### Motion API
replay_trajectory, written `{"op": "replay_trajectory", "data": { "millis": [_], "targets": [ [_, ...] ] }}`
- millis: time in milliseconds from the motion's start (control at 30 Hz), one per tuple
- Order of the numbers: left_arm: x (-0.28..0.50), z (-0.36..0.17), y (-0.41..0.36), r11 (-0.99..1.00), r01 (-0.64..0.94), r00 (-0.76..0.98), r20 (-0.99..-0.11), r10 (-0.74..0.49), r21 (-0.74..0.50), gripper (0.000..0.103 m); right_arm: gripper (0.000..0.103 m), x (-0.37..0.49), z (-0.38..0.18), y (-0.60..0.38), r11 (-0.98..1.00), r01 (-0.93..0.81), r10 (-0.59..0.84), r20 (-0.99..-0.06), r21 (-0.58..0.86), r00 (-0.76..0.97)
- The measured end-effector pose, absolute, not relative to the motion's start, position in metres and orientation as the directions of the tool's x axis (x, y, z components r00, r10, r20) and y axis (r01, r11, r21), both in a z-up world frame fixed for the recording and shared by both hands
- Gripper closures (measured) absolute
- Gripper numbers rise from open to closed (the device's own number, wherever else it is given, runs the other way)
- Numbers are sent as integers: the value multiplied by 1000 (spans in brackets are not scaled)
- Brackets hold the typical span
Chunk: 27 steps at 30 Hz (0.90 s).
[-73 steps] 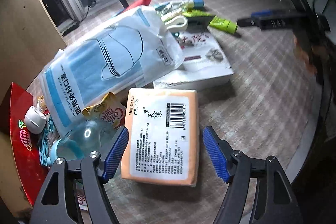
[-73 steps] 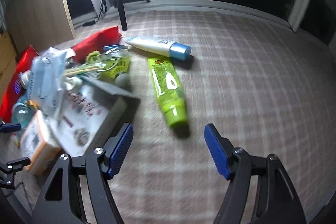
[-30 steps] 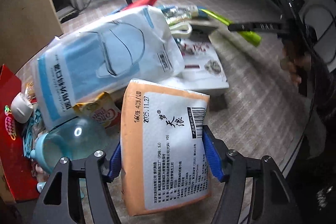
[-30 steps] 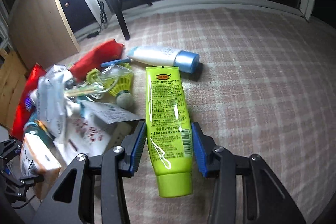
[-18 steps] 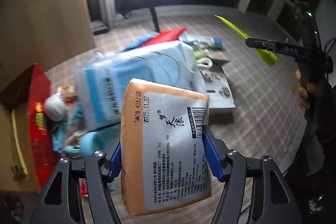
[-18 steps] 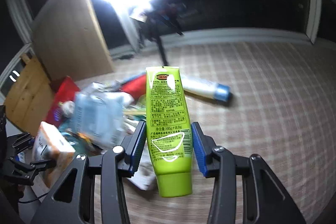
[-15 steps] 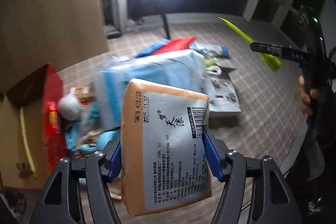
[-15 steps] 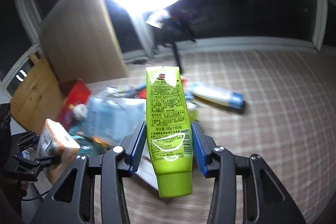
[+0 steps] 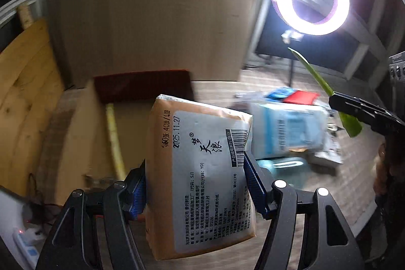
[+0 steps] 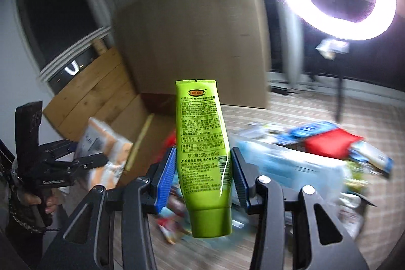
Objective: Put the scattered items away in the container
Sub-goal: 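Carry the tan block and green tube into the box and release both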
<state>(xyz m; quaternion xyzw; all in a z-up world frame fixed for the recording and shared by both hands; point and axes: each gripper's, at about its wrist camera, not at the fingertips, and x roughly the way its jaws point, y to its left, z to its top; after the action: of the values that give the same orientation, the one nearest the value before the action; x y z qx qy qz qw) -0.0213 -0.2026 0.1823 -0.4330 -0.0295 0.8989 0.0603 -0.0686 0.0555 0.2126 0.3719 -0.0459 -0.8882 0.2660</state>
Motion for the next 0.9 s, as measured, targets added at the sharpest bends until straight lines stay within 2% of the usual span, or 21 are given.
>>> {"op": "replay_trajectory", "data": {
  "millis": [100,400,900],
  "targets": [
    [-34,174,-234,-991,-53,-607,-784,128,-121,39,61,-83,205,-3,-834,462,-534,-650,301,-540],
    [-64,145,-279,-991,-25,-575,-809,122,-131,39,61,-112,182,-112,-837,497,-492,-712,228,-501],
    [-106,104,-298,-987,-7,-522,-841,141,-161,39,61,-157,153,-173,-841,509,-456,-750,185,-480]
  ]
}}
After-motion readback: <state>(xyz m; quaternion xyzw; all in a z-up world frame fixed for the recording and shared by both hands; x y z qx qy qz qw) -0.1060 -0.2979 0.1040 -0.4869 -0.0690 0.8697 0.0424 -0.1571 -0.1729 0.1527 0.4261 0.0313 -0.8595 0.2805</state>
